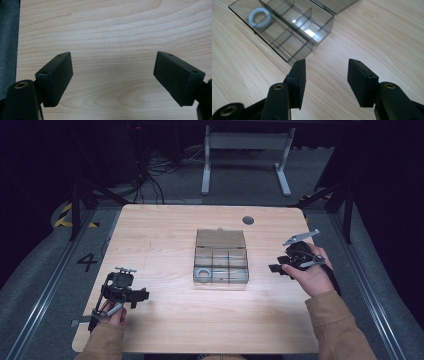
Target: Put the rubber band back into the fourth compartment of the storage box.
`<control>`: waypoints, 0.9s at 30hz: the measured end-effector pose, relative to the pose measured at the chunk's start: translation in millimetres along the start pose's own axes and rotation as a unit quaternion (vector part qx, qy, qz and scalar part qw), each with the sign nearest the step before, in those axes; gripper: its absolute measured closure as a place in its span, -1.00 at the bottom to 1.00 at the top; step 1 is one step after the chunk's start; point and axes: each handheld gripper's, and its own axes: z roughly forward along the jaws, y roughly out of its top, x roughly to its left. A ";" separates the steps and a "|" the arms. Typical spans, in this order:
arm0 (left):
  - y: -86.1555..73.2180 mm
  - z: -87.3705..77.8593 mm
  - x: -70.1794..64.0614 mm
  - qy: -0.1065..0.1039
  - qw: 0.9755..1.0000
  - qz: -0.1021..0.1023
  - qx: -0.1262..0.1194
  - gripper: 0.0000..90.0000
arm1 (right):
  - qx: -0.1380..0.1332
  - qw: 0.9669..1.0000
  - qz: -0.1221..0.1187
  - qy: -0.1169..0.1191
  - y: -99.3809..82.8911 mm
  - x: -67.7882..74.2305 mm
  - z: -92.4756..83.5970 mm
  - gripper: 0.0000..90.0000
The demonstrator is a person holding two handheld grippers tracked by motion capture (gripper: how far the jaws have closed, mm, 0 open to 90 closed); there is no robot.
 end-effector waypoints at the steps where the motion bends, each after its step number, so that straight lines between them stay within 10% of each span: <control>1: 0.1 0.1 -0.1 0.000 1.000 0.000 0.001 -0.64 | 0.000 1.000 0.000 0.000 0.0 0.0 0.0 0.12; 27: 3.6 0.0 -3.6 -0.007 1.000 0.009 -0.003 -0.64 | 0.006 0.999 0.048 -0.025 -62.7 -22.8 15.3 0.03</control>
